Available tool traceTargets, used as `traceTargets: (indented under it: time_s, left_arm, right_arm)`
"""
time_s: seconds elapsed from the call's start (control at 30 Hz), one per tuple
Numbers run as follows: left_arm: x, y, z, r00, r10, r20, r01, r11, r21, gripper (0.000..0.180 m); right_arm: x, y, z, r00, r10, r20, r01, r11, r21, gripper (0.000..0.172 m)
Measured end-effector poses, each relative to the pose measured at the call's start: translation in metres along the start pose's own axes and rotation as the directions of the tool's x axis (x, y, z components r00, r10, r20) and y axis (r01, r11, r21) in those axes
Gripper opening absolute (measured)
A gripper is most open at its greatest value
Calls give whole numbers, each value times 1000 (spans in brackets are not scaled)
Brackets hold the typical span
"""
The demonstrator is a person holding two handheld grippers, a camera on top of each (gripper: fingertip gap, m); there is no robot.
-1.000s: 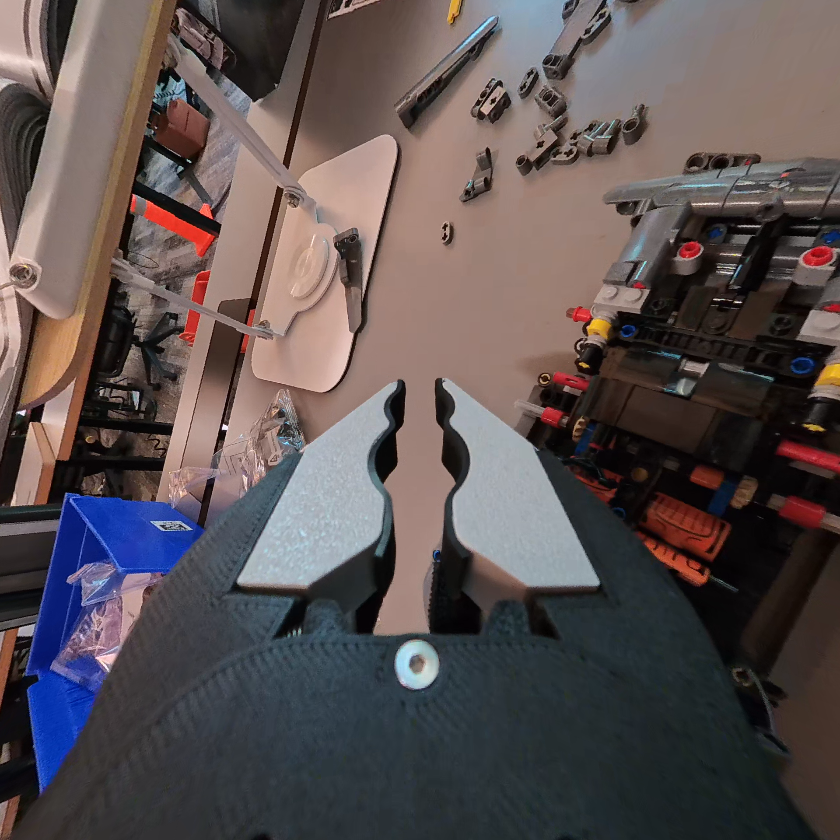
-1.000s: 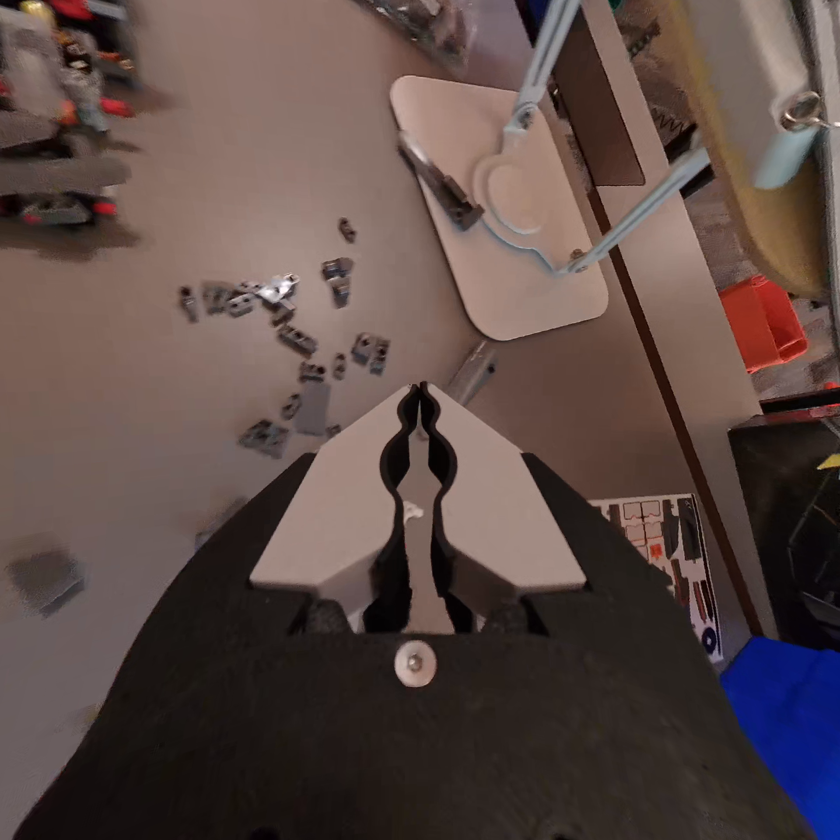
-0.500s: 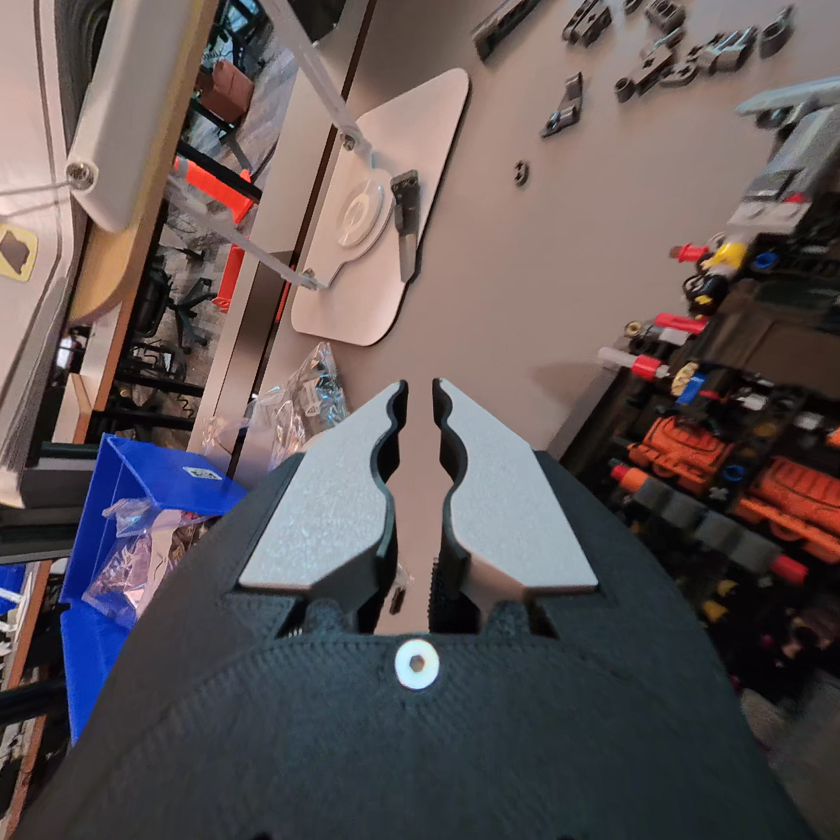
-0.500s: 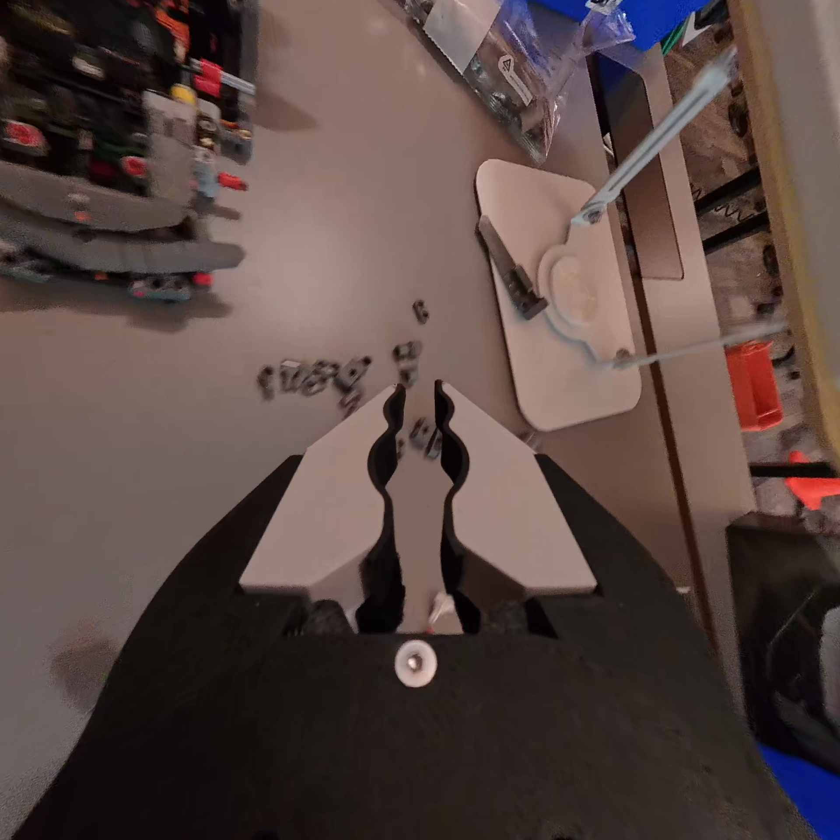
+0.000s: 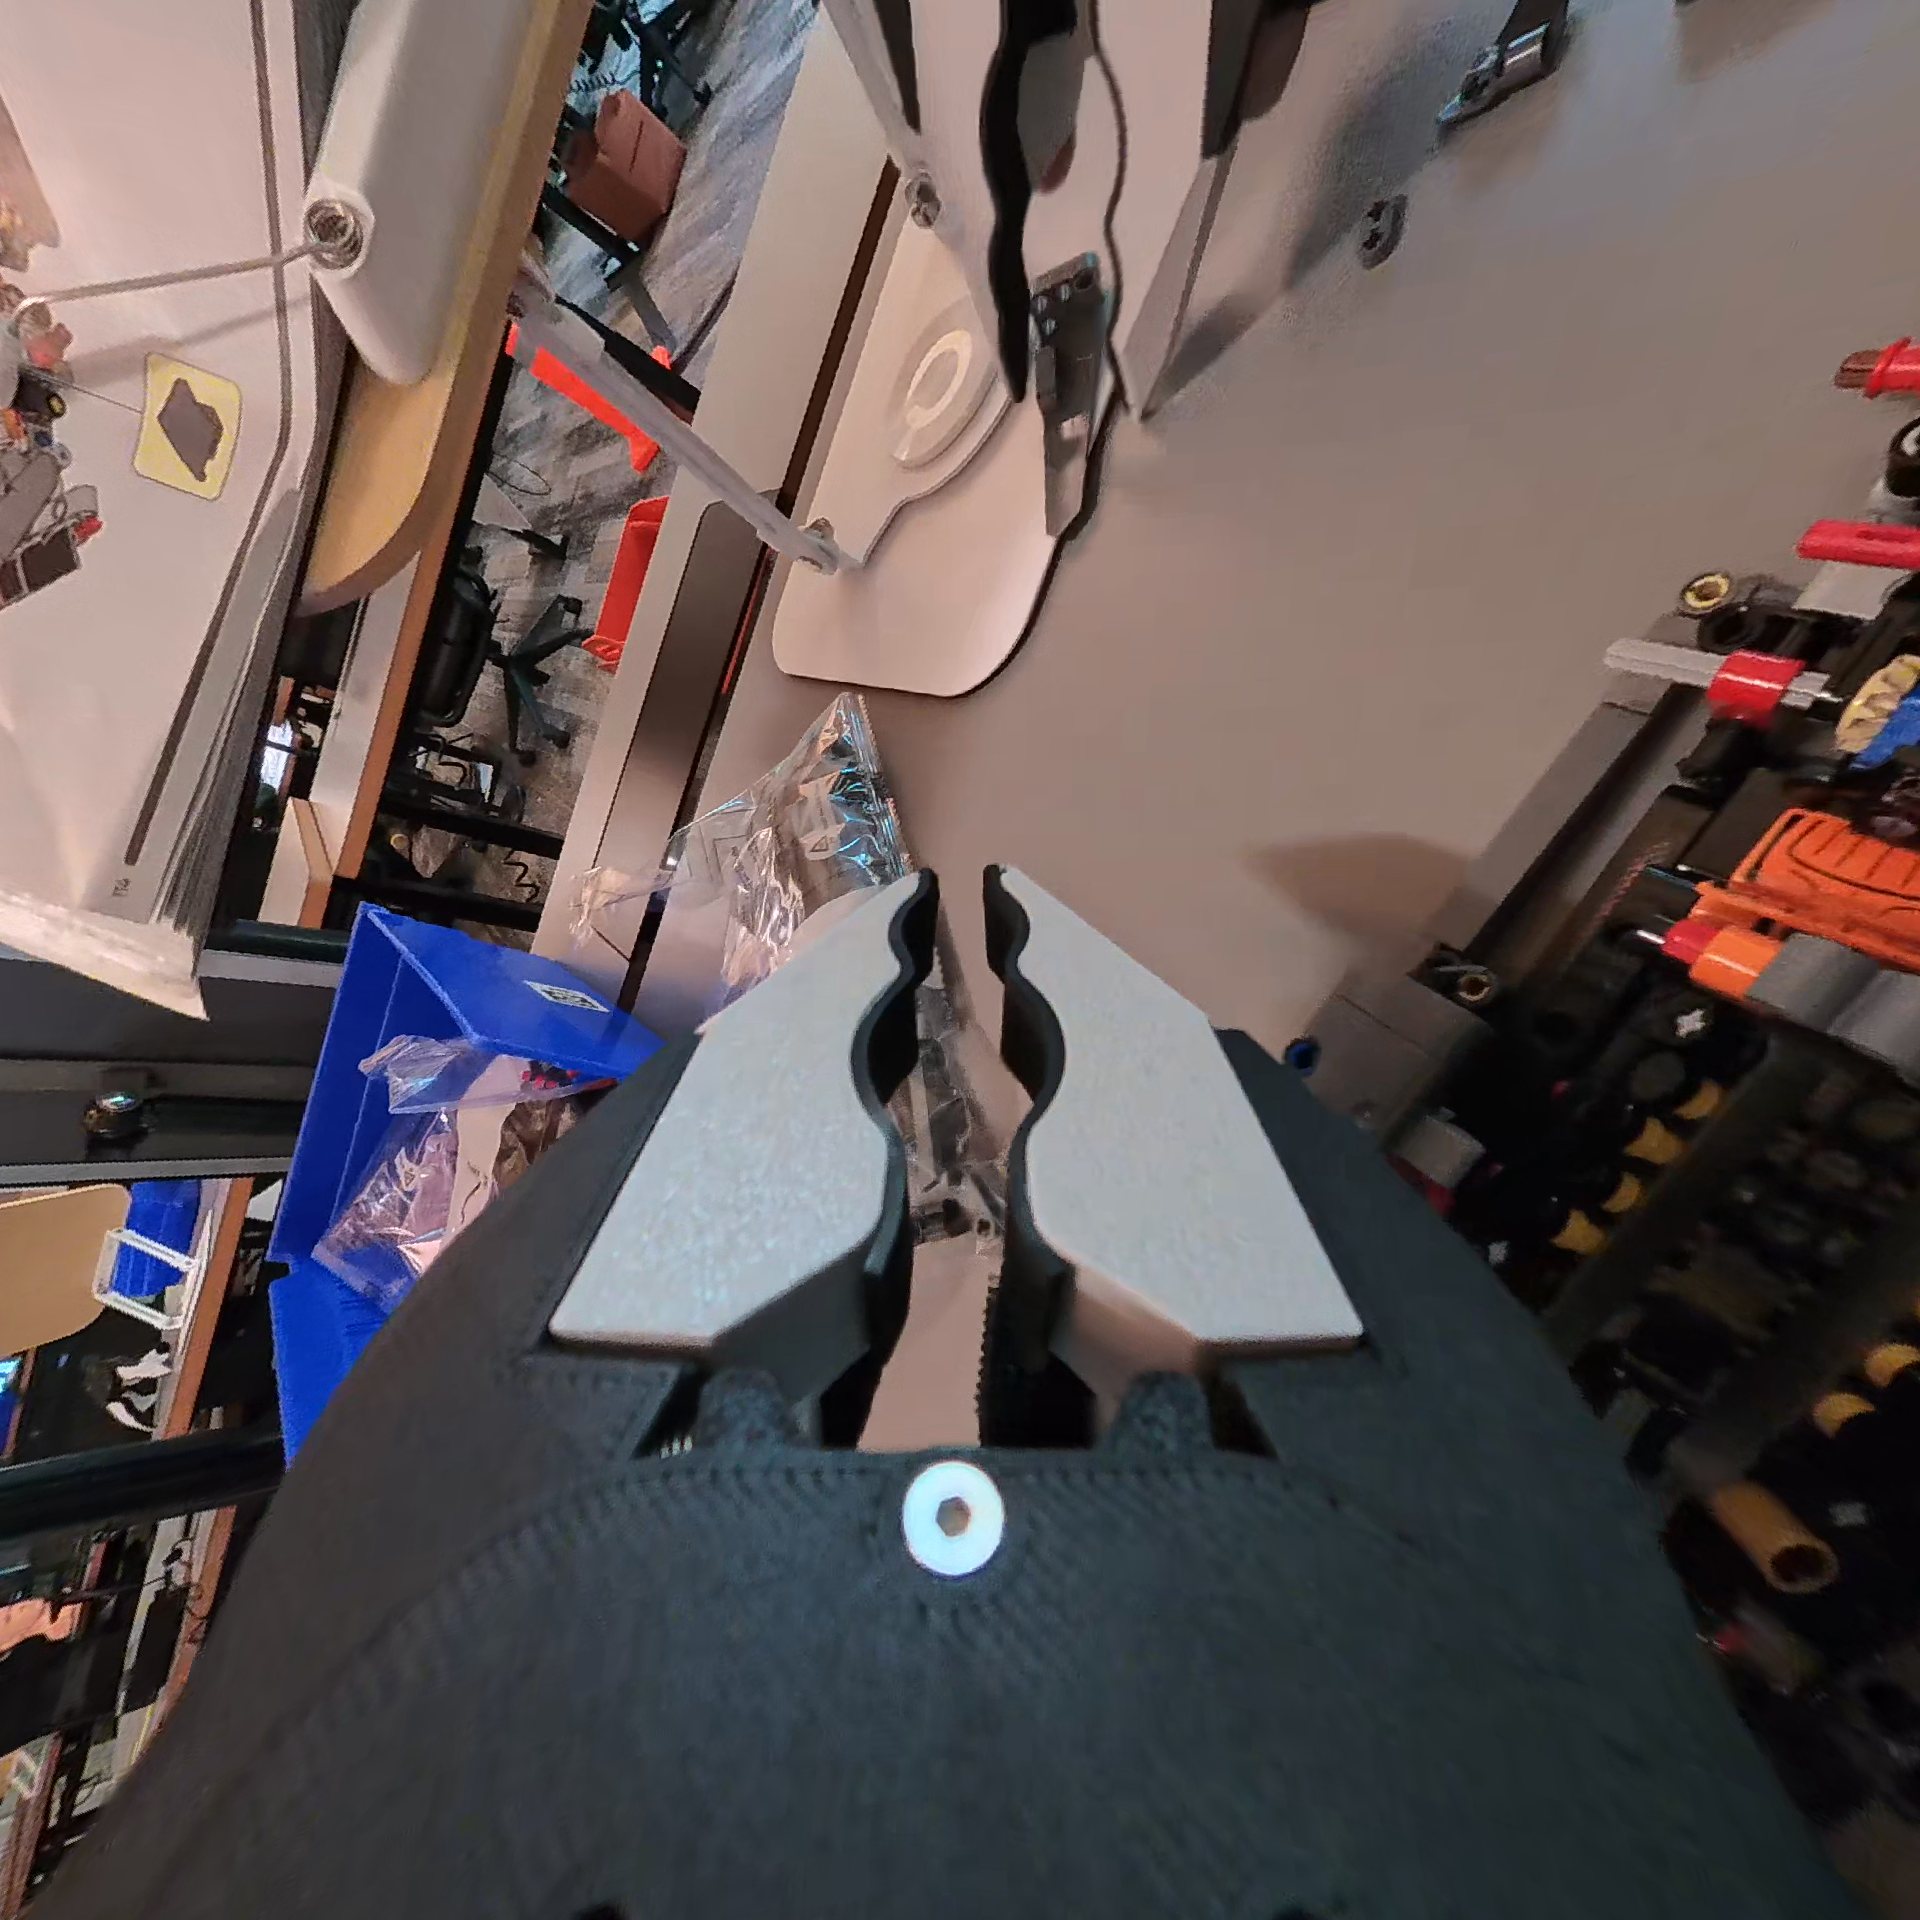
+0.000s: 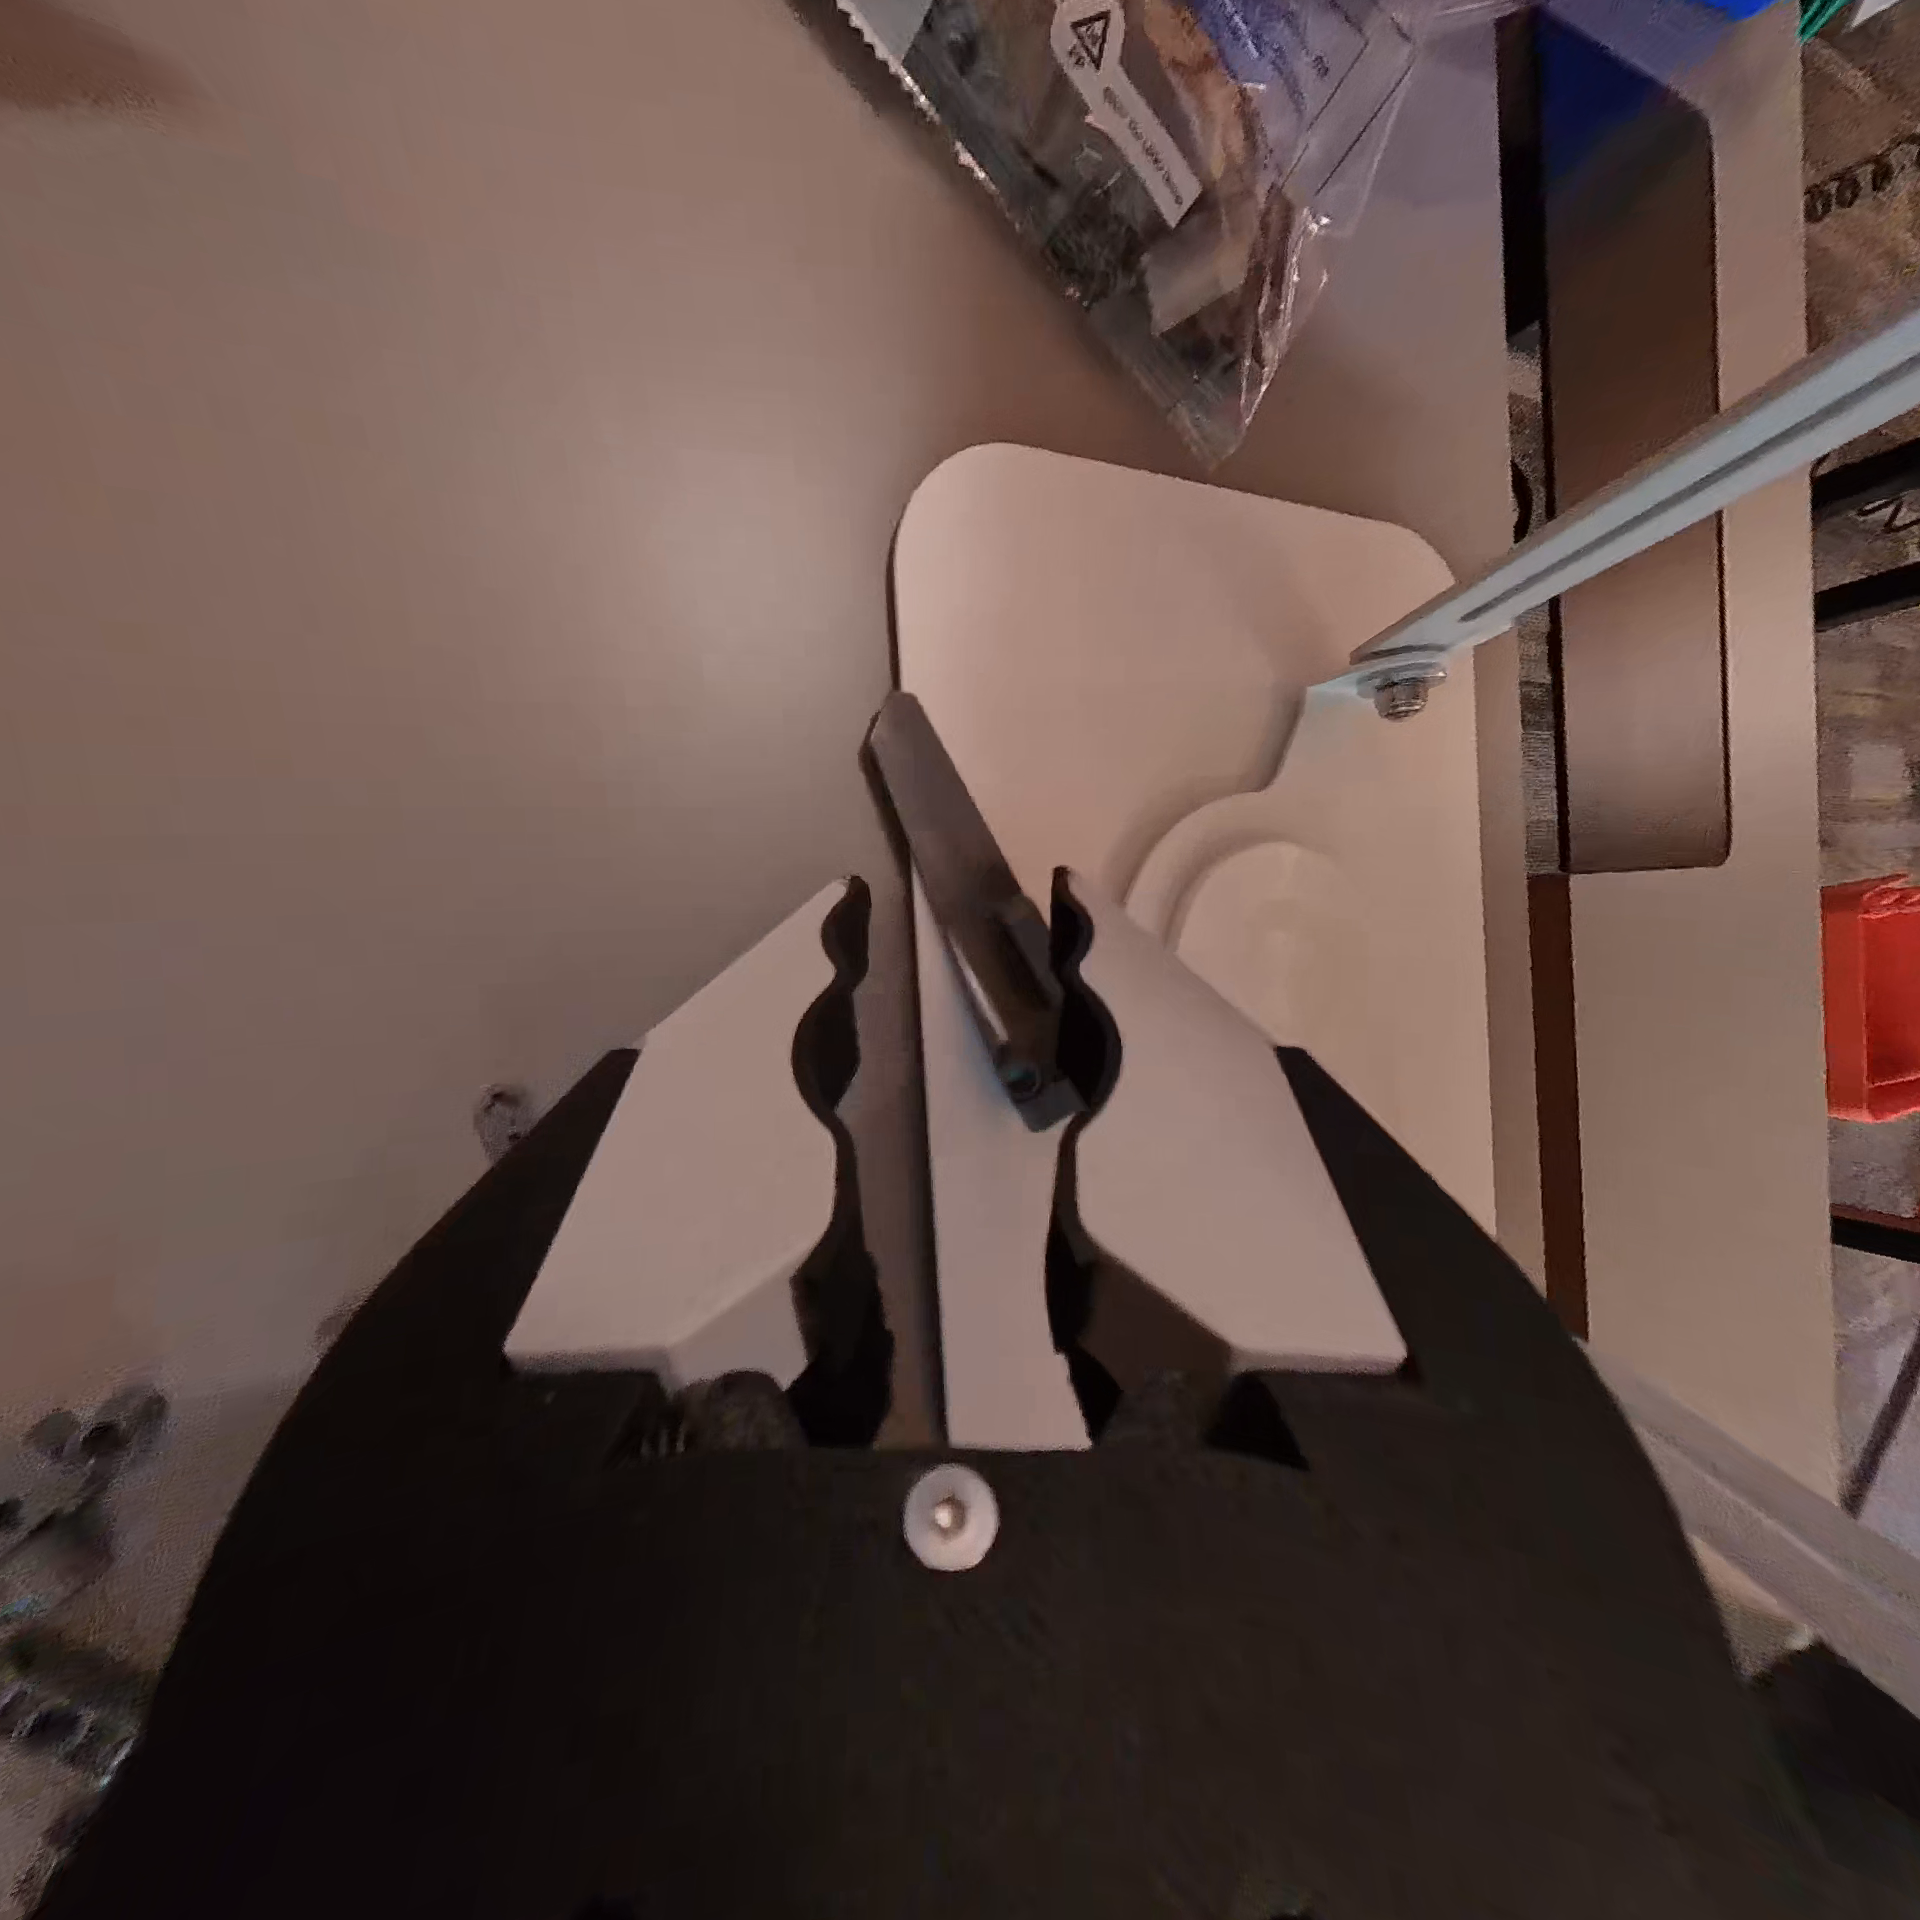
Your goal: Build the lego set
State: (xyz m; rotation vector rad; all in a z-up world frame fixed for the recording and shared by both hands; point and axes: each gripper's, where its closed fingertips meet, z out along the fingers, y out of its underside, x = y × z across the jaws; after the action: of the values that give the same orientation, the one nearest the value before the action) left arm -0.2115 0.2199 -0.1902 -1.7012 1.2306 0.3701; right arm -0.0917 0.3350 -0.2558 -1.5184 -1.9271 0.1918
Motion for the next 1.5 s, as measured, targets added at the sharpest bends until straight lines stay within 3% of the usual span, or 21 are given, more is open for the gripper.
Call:
traceTargets:
  time_s: [0.27, 0.67, 0.83, 0.93, 1.03, 1.13, 1.3, 1.5]
  left_arm:
    - [2, -1, 1, 1000, 13, -2, -13, 1000, -2, 7]
    - [8, -8, 0, 999, 53, -12, -53, 999, 4, 6]
    - [9, -9, -2, 998, 68, -14, -68, 998, 4, 6]
    - [10, -11, -3, 997, 73, -14, -73, 997, 5, 6]
    - [11, -12, -3, 996, 83, -18, -83, 997, 4, 6]
    - [13, -12, -4, 996, 89, -21, -89, 996, 1, 6]
    - [14, -11, -5, 995, 98, -29, -98, 995, -2, 6]
    - [17, -10, -6, 993, 116, -38, -116, 993, -9, 6]
  right_arm:
    - [-2, -1, 6, 993, 86, 76, -90, 995, 45, 10]
    - [-14, 4, -11, 998, 53, 44, -56, 996, 66, 0]
    - [-37, 8, -35, 986, 72, 151, -77, 997, 25, 0]
    - [-61, 4, -52, 938, 119, 325, -118, 993, -24, 0]
    - [-75, 0, -58, 830, 232, 506, -216, 972, -92, 0]
    - [-72, 4, -47, 731, 366, 577, -331, 928, -170, 0]
    - [-53, 11, -30, 753, 440, 489, -397, 897, -195, 0]
    - [-49, 13, -34, 797, 415, 439, -380, 909, -170, 12]
